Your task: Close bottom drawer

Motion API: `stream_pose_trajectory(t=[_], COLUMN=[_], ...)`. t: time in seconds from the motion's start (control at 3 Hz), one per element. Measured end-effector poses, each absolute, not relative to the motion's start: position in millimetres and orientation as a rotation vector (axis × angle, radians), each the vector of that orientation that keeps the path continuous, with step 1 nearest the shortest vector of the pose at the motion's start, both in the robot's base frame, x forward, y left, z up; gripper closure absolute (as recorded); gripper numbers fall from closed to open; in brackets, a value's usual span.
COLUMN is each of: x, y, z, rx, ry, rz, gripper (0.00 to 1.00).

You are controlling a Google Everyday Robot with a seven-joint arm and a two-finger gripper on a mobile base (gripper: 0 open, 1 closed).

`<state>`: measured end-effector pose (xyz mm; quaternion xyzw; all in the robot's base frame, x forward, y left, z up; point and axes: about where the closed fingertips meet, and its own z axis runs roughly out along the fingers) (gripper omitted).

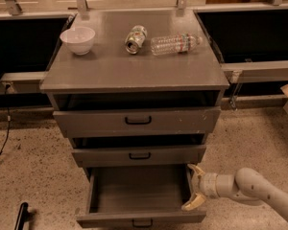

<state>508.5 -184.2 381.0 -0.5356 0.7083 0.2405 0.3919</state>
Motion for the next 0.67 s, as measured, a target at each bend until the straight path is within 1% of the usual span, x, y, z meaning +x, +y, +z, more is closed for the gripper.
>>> stream_pose_trajectory(t=[0.33,0.67], x=[497,492], y=[-168,-166], z=[349,316], rx=[-1.383,-1.365], ry=[1.735,1.773], rz=[0.66,0.725], gripper=[0.0,0.0])
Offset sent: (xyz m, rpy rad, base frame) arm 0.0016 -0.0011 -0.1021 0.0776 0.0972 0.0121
